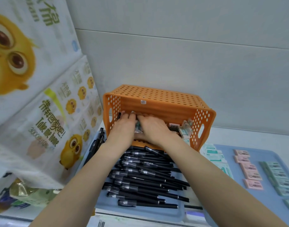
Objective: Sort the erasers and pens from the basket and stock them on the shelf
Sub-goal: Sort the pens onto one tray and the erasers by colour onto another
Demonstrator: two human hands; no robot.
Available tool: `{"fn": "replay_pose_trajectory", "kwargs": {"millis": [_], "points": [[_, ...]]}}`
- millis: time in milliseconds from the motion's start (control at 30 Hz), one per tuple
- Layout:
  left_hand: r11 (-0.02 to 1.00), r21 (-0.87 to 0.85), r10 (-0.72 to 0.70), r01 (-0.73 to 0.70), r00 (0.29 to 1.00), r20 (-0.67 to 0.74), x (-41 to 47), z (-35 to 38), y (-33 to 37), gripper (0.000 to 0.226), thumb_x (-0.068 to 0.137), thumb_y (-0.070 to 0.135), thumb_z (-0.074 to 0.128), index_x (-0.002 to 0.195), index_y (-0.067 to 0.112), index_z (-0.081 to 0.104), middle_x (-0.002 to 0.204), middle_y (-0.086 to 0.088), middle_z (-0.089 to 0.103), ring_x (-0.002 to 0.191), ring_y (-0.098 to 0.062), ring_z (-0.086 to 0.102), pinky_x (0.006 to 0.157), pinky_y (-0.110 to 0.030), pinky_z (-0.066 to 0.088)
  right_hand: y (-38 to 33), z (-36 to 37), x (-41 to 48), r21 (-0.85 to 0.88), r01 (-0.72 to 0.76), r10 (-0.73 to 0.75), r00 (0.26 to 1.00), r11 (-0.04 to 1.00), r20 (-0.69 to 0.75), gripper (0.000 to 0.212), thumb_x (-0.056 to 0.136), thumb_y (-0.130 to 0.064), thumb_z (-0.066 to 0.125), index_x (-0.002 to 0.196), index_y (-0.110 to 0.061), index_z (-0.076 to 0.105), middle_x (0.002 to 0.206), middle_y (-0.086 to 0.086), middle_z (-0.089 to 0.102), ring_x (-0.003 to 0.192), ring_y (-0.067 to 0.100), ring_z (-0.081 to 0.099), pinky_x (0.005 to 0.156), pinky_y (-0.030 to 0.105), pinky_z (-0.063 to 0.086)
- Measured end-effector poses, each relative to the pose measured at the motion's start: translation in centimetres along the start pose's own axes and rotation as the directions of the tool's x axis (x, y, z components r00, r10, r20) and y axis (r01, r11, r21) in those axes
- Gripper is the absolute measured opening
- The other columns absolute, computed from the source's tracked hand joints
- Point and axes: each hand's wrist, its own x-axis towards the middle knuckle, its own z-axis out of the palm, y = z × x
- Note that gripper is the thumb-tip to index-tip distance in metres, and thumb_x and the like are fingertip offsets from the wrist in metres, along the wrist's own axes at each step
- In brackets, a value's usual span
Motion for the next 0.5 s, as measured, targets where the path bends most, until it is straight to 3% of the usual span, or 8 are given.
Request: {"fn": "replay_pose_trajectory", "kwargs": {"millis": [133, 233, 333, 500], "points": [[0.999, -0.025, -0.040, 0.041, 0.998, 0.042, 0.0, -0.4, 0.4, 0.053, 0.090, 0.001, 0.049, 0.141, 0.012, 0.038, 0.135, -0.013, 0.046, 0.126, -0.035, 0.048, 0.098, -0.045, 0.045, -0.3, -0.2, 0.6, -0.021, -0.057, 0.057, 0.998, 0.998, 0.030, 0.059, 0.086, -0.042, 0.065, 0.134, -0.013, 0.047, 0.118, 0.009, 0.062, 0.102, 0.031, 0.063, 0.070, 0.035, 0.046], [0.997, -0.062, -0.047, 0.051, 0.997, 0.059, -0.1, -0.5, 0.5, 0.047, 0.089, 0.004, 0.050, 0.134, 0.015, 0.044, 0.131, -0.011, 0.047, 0.122, -0.036, 0.049, 0.098, -0.047, 0.044, 0.0, -0.3, 0.5, 0.010, -0.082, 0.081, 0.992, 0.997, 0.096, 0.042, 0.084, -0.037, 0.067, 0.117, -0.012, 0.057, 0.107, 0.011, 0.065, 0.096, 0.032, 0.063, 0.068, 0.033, 0.045], [0.995, -0.069, -0.062, 0.067, 0.995, 0.071, -0.1, -0.4, 0.5, 0.047, 0.089, 0.004, 0.052, 0.134, 0.015, 0.044, 0.129, -0.011, 0.049, 0.126, -0.035, 0.046, 0.099, -0.046, 0.043, 0.2, -0.5, 0.2, 0.077, -0.082, 0.072, 0.990, 0.994, 0.122, 0.044, 0.084, -0.031, 0.068, 0.121, -0.011, 0.056, 0.113, 0.013, 0.065, 0.100, 0.032, 0.062, 0.076, 0.033, 0.047], [0.989, -0.118, -0.076, 0.086, 0.994, 0.082, 0.0, -0.9, 0.9, 0.052, 0.089, 0.003, 0.053, 0.139, 0.012, 0.044, 0.138, -0.012, 0.048, 0.135, -0.032, 0.038, 0.107, -0.041, 0.036, 0.9, -0.8, -0.1, 0.192, -0.145, 0.130, 0.987, 0.971, 0.092, 0.035, 0.083, -0.020, 0.068, 0.116, -0.013, 0.058, 0.094, 0.004, 0.063, 0.085, 0.025, 0.059, 0.063, 0.027, 0.041]]}}
